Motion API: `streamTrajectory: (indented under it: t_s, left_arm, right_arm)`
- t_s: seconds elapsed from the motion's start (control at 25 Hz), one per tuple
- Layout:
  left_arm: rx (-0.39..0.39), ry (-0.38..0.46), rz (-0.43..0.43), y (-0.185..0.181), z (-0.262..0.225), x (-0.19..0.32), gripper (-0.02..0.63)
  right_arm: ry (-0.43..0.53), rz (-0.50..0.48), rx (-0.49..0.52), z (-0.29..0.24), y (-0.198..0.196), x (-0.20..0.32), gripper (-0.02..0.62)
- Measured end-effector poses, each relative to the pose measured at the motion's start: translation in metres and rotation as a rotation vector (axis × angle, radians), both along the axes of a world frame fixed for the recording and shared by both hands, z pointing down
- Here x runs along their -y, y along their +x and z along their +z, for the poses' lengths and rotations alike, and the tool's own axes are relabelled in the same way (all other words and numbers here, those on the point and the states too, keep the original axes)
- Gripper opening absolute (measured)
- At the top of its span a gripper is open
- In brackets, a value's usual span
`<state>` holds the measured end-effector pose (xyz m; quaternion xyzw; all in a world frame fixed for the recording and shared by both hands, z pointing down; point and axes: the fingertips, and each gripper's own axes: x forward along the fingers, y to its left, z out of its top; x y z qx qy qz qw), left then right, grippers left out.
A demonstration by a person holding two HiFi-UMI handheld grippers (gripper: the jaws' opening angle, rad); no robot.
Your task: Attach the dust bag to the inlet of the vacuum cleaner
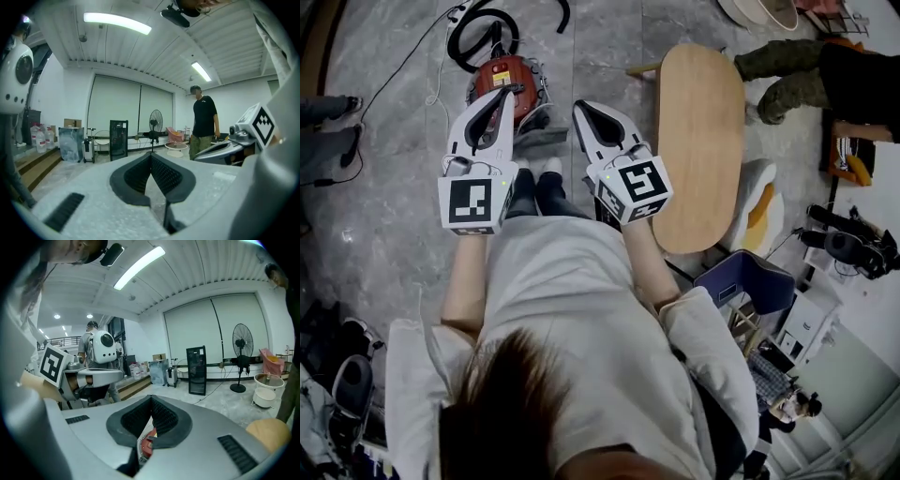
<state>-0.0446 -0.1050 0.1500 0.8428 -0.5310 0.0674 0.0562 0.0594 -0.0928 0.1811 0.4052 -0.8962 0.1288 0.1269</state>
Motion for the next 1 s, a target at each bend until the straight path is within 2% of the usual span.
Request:
streamTrajectory:
  t_s: [0.16,0.48,0.64,0.84,1.0]
  left_arm:
    - [-0.031,0.005,-0.006,0.001,-0.012,-0.014,0.017]
    - [-0.035,0.030,0.022,0.011,-0.019,-0.045,0.017]
    - [-0.044,0.042,0.024,0.011,-0.023,-0.054,0.017]
    - [-0.044,0.054,0.067,0.011,-0.017,-0.067,0.017]
    - [-0.063,0.051,0.038,0.002,-0.016,-0.061,0.017]
  right_arm:
    - [0.018,0.014,0.025,-0.014,0.006,-0.013,0.002]
    - [0.063,0.047,0.078,-0.032,0.013,-0.039,0.002]
    - [0.080,0.054,0.084,-0.033,0.010,-0.048,0.002]
    - [0.077,0.063,0.095,-0.026,0.008,-0.057,0.002]
    - [0.074,0.061,0.090,-0.023,0.008,-0.053,0.002]
